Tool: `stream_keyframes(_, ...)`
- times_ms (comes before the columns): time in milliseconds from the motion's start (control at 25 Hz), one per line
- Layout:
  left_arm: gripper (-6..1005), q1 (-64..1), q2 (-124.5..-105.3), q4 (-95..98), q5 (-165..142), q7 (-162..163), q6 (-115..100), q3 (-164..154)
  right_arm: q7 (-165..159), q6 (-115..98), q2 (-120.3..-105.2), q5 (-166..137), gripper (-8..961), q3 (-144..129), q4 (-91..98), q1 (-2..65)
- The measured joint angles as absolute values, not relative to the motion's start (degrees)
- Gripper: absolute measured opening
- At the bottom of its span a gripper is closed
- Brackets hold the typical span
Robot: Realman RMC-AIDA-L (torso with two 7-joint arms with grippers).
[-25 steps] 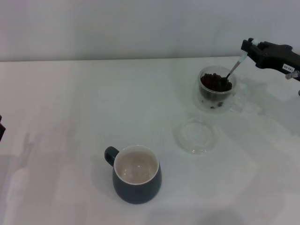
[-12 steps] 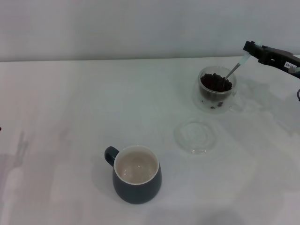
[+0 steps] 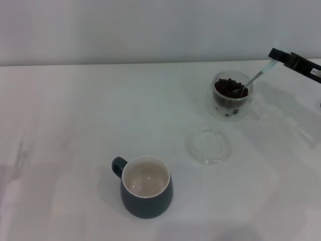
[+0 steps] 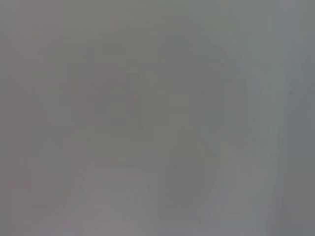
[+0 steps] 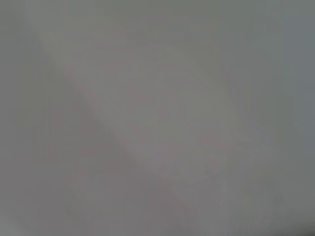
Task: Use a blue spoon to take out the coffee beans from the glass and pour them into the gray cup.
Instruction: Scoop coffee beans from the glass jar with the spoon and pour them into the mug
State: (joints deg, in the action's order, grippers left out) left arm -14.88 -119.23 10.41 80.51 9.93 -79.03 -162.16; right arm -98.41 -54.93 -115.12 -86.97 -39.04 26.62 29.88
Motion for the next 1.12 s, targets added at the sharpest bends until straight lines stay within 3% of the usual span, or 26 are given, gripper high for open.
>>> stream_keyframes(1120,799,-15.1,-119.18,8.0,82.0,9.9,-79.5,-162.2,-102.4,-57.0,-114.82,-68.8,144,-38.7,17.9,27.4)
